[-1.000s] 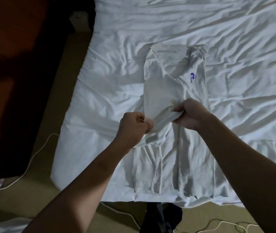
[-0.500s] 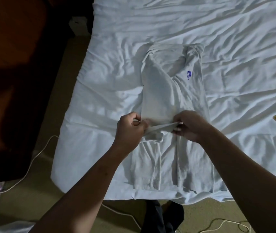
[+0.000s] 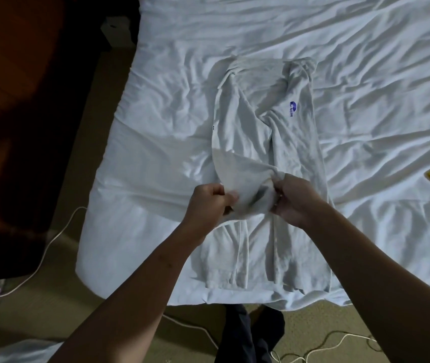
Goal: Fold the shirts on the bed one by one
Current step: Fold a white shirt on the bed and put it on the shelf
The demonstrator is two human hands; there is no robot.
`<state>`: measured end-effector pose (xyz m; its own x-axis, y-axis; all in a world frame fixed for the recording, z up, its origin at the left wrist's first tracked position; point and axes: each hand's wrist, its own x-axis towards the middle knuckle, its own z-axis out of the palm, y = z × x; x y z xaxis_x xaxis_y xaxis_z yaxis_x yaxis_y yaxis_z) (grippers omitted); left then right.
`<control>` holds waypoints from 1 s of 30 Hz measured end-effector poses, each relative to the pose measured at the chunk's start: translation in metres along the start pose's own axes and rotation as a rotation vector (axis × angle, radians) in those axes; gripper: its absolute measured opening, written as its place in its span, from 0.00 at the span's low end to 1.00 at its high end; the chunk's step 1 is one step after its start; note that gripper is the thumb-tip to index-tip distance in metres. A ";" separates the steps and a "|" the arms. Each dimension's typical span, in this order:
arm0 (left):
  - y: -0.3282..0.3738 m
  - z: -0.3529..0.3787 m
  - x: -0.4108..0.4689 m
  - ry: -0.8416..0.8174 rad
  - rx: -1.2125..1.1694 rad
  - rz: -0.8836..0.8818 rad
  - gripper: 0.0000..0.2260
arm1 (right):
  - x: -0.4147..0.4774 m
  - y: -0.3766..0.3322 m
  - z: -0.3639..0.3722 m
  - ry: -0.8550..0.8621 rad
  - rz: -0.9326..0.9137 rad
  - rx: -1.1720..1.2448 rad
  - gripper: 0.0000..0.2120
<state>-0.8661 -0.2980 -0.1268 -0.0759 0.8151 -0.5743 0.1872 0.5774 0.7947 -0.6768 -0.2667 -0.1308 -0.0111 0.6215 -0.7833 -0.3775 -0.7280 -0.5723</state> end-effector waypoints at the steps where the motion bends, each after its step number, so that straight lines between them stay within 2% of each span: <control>1: 0.000 0.001 0.001 0.023 -0.056 0.018 0.11 | -0.002 0.001 -0.001 -0.026 -0.008 -0.003 0.09; 3: 0.005 0.003 0.001 0.060 -0.123 0.059 0.10 | -0.007 0.005 -0.007 -0.119 0.047 -0.067 0.20; 5: 0.008 0.002 0.000 0.064 -0.136 0.127 0.16 | -0.014 0.012 -0.014 -0.233 0.147 -0.200 0.25; 8: 0.013 0.000 -0.006 0.086 -0.104 0.217 0.20 | -0.020 0.021 -0.022 -0.227 0.136 -0.297 0.24; 12: 0.016 0.002 -0.005 0.087 -0.097 0.230 0.18 | -0.027 0.022 -0.021 -0.168 -0.128 -0.070 0.16; 15: 0.019 0.005 -0.007 0.042 -0.149 0.158 0.17 | -0.037 0.026 -0.020 -0.129 -0.286 -0.057 0.14; 18: 0.021 0.005 -0.011 0.026 -0.175 0.038 0.06 | -0.043 0.033 -0.023 -0.068 -0.321 -0.115 0.13; 21: 0.010 0.004 -0.008 0.030 -0.154 -0.090 0.05 | -0.044 0.043 -0.032 -0.003 -0.222 -0.152 0.11; 24: -0.008 0.002 -0.001 0.043 -0.082 -0.226 0.08 | -0.044 0.063 -0.044 -0.024 -0.076 -0.228 0.13; 27: -0.022 0.006 0.004 0.035 -0.003 -0.225 0.06 | -0.043 0.079 -0.058 -0.043 -0.010 -0.397 0.14; 30: -0.030 0.006 0.002 -0.050 -0.032 -0.286 0.30 | -0.040 0.091 -0.067 -0.038 0.000 -0.437 0.13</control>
<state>-0.8658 -0.3141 -0.1525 -0.0732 0.6158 -0.7845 0.1341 0.7855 0.6041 -0.6483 -0.3774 -0.1677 -0.0487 0.6256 -0.7786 0.0492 -0.7771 -0.6274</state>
